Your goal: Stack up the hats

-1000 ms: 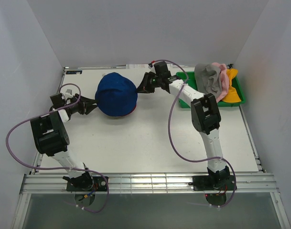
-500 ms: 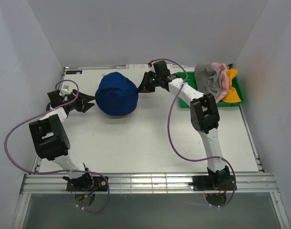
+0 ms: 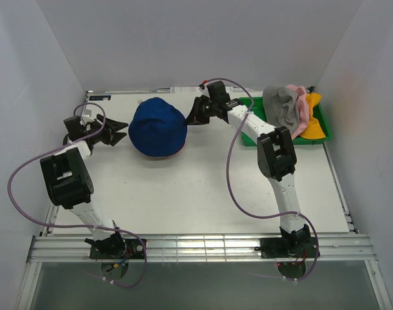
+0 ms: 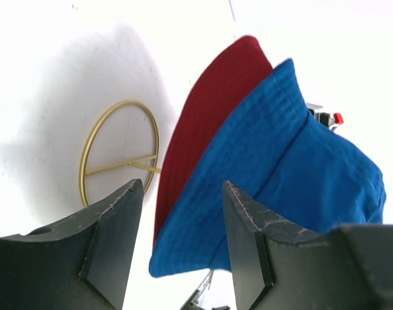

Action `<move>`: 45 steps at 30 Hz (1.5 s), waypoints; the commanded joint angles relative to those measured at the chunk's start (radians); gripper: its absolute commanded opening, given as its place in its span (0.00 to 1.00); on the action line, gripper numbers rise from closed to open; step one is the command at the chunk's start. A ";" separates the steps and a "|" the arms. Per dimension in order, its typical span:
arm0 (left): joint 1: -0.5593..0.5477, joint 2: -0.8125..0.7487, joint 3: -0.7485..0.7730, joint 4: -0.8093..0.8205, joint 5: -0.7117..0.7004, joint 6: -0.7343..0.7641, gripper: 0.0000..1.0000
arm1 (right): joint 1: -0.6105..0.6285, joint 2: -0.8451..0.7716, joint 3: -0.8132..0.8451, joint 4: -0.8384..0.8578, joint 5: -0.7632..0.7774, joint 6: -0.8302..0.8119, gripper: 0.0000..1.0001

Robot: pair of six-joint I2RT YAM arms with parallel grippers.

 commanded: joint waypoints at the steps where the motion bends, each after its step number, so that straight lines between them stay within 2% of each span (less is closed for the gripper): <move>1: -0.024 0.013 0.042 0.062 0.023 -0.018 0.62 | -0.007 0.014 0.052 -0.017 0.018 -0.025 0.08; 9: -0.050 0.054 0.038 0.142 0.032 -0.077 0.56 | -0.007 0.028 0.057 -0.018 0.013 -0.023 0.08; 12: -0.049 0.063 0.035 0.158 0.035 -0.092 0.49 | -0.007 0.030 0.055 -0.017 0.011 -0.023 0.08; 16: -0.055 0.071 0.030 0.174 0.038 -0.100 0.38 | -0.009 0.034 0.054 -0.014 0.011 -0.021 0.08; 24: -0.058 0.083 0.007 0.183 0.037 -0.106 0.00 | -0.009 0.039 0.049 -0.011 0.011 -0.014 0.08; 36: -0.059 0.108 -0.053 0.183 0.006 -0.101 0.00 | -0.007 0.034 0.022 -0.021 0.022 -0.017 0.08; 42: -0.050 0.096 -0.031 0.145 0.000 -0.088 0.00 | -0.007 0.037 0.035 -0.029 0.022 -0.021 0.08; 44: -0.036 0.082 -0.024 0.116 -0.011 -0.077 0.07 | -0.007 0.042 0.052 -0.041 0.022 -0.023 0.08; 45: -0.033 0.076 -0.024 0.106 -0.014 -0.074 0.18 | -0.006 0.042 0.055 -0.043 0.024 -0.026 0.08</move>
